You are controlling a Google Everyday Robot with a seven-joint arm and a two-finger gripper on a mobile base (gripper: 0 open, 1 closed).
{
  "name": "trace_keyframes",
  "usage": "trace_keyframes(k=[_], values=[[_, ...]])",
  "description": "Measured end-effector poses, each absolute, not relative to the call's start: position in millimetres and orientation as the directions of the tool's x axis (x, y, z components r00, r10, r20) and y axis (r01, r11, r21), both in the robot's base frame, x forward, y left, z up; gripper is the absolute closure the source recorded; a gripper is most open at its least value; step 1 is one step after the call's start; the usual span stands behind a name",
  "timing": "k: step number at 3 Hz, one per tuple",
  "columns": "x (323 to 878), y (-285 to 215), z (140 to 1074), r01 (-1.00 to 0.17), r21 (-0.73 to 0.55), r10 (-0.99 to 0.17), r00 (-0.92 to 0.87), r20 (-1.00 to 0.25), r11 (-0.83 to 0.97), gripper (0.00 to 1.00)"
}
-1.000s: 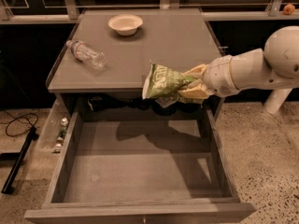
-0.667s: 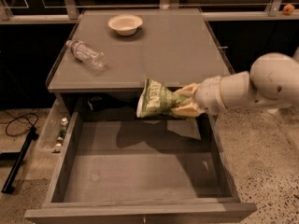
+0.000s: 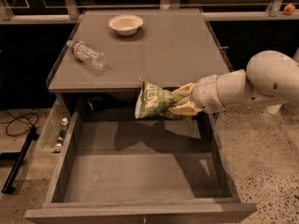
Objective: Pick green jalapeno chip bag from top drawer and place on counter
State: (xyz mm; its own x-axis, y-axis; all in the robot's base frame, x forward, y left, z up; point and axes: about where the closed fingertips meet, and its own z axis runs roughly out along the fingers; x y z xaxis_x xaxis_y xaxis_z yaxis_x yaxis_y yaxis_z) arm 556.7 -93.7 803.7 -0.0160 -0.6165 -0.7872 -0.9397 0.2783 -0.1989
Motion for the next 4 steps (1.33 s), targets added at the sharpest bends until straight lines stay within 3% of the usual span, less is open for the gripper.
trace_keyframes(k=[2,4], values=[[588.3,-85.4,889.7,-0.913,-0.334,-0.693,0.086,-0.716,0.232,1.00],[658.8,-113.4,940.3,-0.857,-0.434,-0.730,0.106,-0.676,0.278,1.00]])
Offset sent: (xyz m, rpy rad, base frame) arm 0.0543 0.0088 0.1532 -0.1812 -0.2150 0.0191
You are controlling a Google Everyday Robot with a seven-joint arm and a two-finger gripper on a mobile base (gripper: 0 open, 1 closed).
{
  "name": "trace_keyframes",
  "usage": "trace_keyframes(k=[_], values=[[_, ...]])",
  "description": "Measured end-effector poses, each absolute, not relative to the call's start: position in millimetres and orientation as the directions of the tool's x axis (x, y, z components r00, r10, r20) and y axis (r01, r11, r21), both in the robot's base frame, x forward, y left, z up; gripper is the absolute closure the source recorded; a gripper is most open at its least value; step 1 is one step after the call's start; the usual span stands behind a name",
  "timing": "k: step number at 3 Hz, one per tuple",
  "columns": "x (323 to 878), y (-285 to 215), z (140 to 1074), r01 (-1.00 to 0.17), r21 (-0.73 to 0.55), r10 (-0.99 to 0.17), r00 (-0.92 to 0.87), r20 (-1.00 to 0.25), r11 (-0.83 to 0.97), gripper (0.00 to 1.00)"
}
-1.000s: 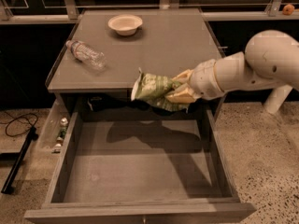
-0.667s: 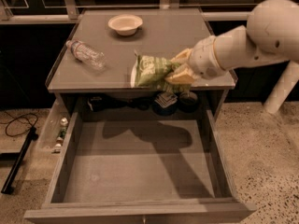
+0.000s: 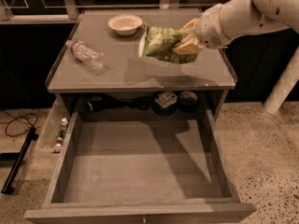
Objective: Pick green jalapeno chip bag from top drawer and place on counter
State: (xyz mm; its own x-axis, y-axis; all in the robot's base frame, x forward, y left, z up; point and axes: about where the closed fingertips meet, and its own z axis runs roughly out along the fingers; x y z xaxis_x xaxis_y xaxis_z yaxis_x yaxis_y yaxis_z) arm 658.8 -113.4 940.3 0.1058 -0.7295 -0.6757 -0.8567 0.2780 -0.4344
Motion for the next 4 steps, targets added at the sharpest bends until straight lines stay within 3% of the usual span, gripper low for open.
trace_keyframes(k=[2,3,4], values=[[741.8,-134.9,910.6,-0.812,-0.425,-0.693,0.036,-0.720,0.400,1.00],[753.9,-130.5,887.2,-0.809,-0.405,-0.677,0.012,-0.736,0.426,1.00],[754.2,-130.4,887.1,-0.809,-0.405,-0.677,0.012,-0.736,0.426,0.81]])
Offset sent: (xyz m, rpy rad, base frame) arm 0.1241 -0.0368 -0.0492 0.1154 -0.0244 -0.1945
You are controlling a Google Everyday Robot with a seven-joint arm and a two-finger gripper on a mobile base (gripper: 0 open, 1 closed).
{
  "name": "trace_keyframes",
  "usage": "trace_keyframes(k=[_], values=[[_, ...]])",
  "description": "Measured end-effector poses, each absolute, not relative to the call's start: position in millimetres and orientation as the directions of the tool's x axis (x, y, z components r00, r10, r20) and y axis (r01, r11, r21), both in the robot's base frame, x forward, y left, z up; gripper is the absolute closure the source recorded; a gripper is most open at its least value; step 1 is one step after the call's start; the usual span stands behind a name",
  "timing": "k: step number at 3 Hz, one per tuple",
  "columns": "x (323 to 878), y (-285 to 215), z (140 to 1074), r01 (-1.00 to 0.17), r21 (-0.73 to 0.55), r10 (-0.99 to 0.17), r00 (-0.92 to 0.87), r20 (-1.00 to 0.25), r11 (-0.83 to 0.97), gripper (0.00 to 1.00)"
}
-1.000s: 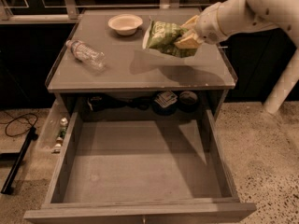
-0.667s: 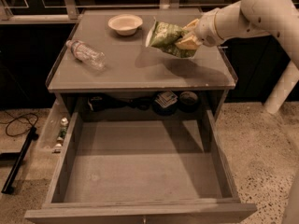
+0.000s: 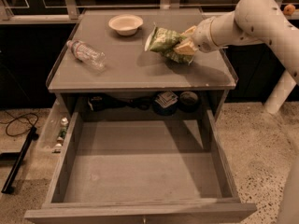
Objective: Pick green jalapeno chip bag from top drawer and place on counter
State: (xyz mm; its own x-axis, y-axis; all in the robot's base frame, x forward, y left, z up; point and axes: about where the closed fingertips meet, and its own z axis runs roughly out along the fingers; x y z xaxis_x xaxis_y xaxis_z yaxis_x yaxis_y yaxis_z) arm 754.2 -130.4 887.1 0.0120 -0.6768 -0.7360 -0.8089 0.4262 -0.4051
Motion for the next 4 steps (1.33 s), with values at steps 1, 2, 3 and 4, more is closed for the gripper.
trace_keyframes(k=[1,2,3,4], values=[[754.2,-130.3,887.1,-0.809,-0.405,-0.677,0.012,-0.736,0.426,0.57],[754.2,-130.3,887.1,-0.809,-0.405,-0.677,0.012,-0.736,0.426,0.36],[754.2,-130.3,887.0,-0.809,-0.405,-0.677,0.012,-0.736,0.426,0.11],[754.2,-130.2,887.0,-0.809,-0.405,-0.677,0.012,-0.736,0.426,0.00]])
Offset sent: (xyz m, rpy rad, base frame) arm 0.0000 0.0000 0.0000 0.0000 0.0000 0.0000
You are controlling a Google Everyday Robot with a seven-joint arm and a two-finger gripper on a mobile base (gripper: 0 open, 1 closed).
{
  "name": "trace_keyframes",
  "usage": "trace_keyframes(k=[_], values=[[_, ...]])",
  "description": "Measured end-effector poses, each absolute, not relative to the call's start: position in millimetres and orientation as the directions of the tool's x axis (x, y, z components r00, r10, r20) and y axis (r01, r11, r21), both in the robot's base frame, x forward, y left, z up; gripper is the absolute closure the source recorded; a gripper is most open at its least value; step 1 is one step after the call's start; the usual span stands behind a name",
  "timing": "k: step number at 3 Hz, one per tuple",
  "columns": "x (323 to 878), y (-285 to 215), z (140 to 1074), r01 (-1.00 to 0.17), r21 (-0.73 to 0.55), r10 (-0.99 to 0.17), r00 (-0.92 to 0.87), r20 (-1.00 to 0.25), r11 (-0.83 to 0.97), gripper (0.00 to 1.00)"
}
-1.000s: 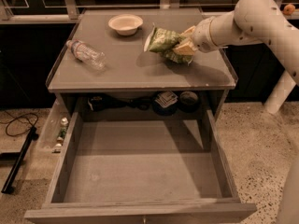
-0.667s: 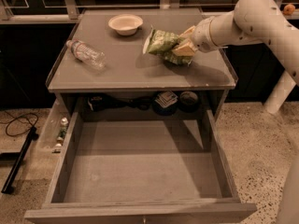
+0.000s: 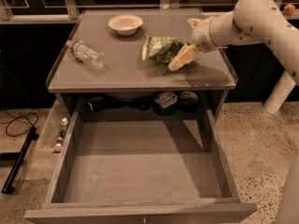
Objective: Pick green jalapeno chip bag from top drawer and place on counter
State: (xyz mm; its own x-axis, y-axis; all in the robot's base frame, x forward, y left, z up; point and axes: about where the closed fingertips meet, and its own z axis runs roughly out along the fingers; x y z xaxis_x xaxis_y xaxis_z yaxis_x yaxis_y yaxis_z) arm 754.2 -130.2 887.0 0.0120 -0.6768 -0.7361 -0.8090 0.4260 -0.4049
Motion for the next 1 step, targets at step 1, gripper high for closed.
trace_keyframes(k=[1], values=[[754.2,-130.2,887.0,-0.809,-0.405,-0.677,0.012,-0.736,0.426,0.00]])
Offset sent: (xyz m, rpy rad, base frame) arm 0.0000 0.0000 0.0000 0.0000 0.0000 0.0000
